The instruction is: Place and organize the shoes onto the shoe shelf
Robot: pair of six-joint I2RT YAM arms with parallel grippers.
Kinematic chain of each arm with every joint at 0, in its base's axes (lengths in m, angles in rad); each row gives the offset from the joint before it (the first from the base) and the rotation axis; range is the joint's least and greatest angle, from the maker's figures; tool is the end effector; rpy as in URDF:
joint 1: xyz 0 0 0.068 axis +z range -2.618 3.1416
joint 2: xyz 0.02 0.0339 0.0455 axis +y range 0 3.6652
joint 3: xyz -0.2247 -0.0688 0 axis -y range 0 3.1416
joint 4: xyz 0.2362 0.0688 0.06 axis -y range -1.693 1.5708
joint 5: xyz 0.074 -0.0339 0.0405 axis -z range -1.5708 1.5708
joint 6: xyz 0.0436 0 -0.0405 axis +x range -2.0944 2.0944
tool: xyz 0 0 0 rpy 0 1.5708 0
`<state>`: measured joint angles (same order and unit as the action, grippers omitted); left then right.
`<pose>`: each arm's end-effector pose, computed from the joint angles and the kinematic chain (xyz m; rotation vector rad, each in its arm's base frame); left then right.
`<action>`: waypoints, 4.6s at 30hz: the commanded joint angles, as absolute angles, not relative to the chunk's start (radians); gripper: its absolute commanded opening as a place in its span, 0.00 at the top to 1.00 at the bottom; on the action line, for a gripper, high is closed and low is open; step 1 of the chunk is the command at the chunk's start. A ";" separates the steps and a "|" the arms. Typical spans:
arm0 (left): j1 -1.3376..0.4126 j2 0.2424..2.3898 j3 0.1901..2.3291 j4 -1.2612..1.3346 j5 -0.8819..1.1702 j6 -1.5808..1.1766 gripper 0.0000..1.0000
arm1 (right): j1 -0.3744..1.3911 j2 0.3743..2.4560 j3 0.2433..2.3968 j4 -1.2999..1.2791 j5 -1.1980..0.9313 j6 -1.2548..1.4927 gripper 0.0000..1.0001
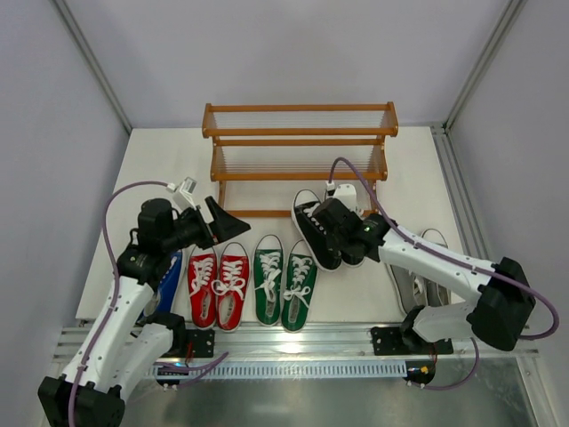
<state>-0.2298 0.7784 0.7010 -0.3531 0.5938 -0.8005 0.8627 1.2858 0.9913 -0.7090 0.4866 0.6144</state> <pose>0.1894 -0.0694 0.2669 -0.1966 2.1389 -1.2269 0.1851 0.1848 0.2231 -0.1252 2.4090 0.0306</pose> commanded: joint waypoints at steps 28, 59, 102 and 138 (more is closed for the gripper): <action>-0.233 0.730 0.762 -0.425 0.578 -0.765 0.00 | 0.611 1.626 1.066 0.176 0.595 0.324 0.96; -0.233 0.687 0.727 -0.434 0.575 -0.770 0.00 | 0.491 1.683 1.052 0.273 0.532 0.353 0.96; -0.233 0.701 0.801 -0.492 0.508 -0.724 0.00 | 0.477 1.536 0.962 0.146 0.510 0.411 0.00; -0.233 0.564 0.755 -0.557 0.222 -0.721 0.00 | 1.259 1.388 1.037 -0.640 0.514 1.146 0.00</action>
